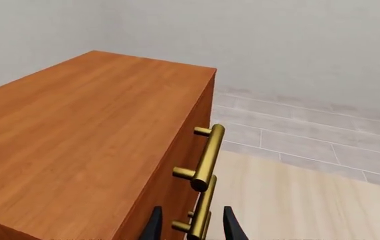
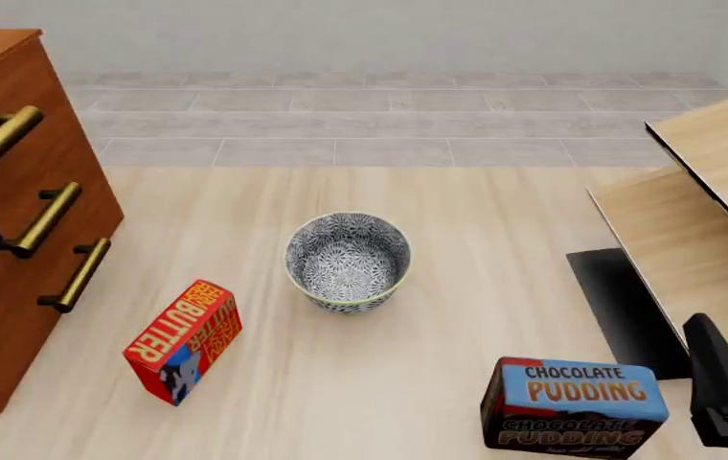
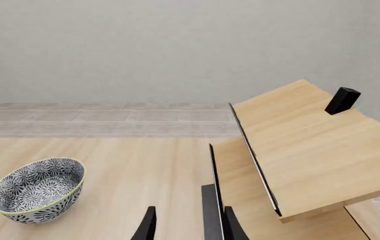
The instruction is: Close the top drawer of the cabinet and put the bowl on top of it.
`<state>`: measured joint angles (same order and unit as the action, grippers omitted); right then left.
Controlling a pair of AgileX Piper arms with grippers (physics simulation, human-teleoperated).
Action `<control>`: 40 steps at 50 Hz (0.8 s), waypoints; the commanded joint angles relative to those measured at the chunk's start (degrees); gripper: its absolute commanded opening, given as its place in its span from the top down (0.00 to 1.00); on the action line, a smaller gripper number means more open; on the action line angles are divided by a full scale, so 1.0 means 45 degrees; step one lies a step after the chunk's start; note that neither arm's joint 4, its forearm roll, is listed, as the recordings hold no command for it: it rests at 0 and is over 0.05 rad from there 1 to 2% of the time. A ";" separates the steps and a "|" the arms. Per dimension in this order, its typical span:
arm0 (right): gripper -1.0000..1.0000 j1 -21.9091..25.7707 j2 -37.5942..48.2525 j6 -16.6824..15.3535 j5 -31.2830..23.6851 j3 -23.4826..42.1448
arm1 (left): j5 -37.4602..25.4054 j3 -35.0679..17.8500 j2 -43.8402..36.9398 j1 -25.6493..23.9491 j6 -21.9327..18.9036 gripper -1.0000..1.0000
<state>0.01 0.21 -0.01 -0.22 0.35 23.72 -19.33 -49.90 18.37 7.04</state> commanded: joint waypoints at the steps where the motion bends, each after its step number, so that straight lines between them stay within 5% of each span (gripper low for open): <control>1: 0.00 0.0001 0.0006 0.0001 0.0022 -0.0012 | -0.0722 -0.0165 0.0649 -0.0194 -0.0683 0.00; 19: 0.00 -0.0001 0.0006 0.0002 0.0022 -0.0012 | -0.2036 -0.0153 0.2032 -0.1254 -0.0609 0.00; 40: 0.00 -0.0002 0.0006 -0.0002 0.0022 -0.0012 | -0.5600 -0.1006 0.4455 -0.3931 -0.0443 0.00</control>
<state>0.01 0.21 -0.01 -0.22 0.35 4.95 -22.69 -34.33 6.31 5.00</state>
